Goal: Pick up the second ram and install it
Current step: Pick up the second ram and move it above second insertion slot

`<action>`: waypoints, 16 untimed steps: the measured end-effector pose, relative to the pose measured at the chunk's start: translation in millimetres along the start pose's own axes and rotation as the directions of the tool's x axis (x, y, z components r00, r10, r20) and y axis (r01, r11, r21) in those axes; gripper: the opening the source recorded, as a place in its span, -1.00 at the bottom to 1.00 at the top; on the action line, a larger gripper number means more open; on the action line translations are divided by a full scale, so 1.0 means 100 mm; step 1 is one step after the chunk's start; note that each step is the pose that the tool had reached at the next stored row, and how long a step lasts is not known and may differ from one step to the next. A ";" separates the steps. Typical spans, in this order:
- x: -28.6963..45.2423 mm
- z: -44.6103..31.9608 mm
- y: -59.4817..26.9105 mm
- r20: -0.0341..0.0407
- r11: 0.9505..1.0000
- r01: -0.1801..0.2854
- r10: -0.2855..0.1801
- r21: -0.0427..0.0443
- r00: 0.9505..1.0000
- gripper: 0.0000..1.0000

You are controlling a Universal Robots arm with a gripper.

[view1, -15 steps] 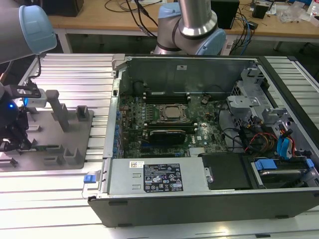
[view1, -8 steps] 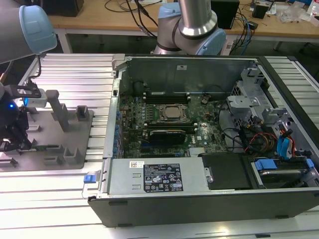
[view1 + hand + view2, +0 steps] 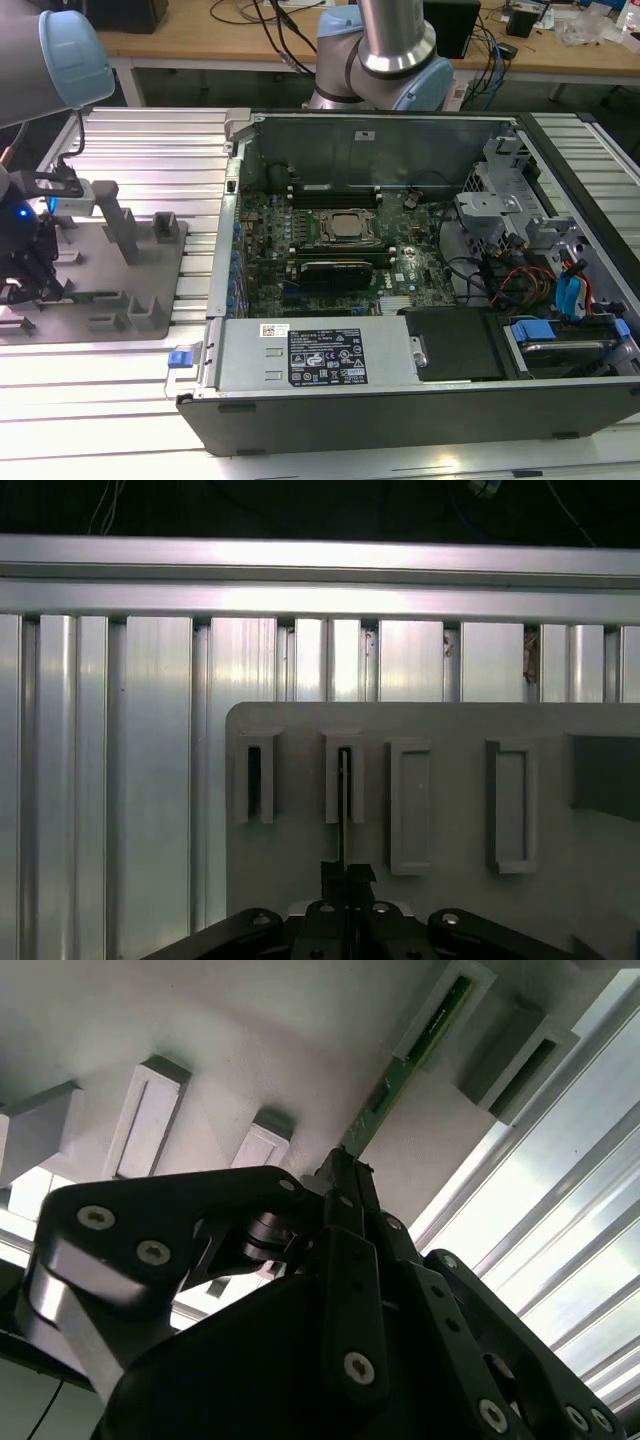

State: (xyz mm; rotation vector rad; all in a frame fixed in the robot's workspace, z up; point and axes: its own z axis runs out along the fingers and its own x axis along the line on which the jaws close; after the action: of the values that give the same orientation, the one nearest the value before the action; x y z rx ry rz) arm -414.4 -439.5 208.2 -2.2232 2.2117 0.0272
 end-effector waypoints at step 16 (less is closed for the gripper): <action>-0.001 -0.059 0.001 0.003 1.000 -0.015 0.015 0.000 1.000 -0.81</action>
State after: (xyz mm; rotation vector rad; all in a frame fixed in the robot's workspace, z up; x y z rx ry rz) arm -414.4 -439.5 214.1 -2.2049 2.2264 0.0308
